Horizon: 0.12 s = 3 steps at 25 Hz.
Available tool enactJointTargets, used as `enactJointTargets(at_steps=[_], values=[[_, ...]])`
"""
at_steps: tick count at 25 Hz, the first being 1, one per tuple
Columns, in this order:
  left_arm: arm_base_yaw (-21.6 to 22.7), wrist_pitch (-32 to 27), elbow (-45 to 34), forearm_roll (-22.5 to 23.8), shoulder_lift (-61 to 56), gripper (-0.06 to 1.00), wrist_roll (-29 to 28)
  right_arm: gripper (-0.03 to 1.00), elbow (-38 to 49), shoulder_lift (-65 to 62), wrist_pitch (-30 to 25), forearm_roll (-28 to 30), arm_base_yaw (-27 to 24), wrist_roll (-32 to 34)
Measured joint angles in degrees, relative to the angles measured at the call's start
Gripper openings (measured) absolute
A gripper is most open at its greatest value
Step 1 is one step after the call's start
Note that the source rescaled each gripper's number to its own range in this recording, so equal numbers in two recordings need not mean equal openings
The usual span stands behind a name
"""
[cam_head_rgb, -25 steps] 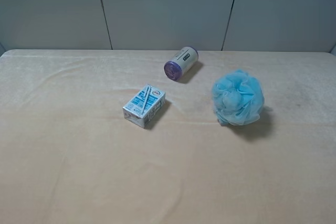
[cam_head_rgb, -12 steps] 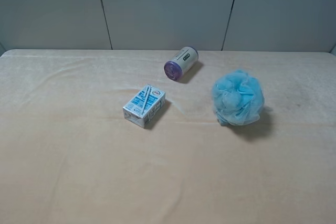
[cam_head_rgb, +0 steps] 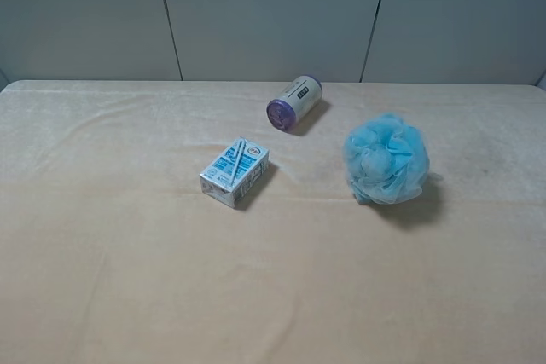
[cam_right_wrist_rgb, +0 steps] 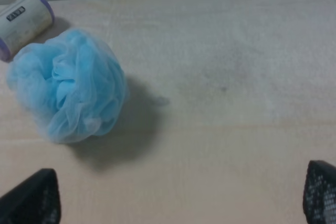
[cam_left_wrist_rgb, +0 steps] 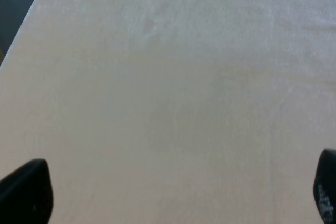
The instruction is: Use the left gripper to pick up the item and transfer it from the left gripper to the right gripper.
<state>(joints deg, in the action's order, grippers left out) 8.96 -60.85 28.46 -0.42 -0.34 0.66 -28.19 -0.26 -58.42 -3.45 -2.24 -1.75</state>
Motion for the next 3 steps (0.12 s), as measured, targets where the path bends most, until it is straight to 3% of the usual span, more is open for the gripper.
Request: enactJointTargets(at_steps=[3], values=[[0.0,0.0,0.0,0.0,0.0,1.00,0.0,1.00,0.0,0.0,0.0,0.0,0.0,0.0]])
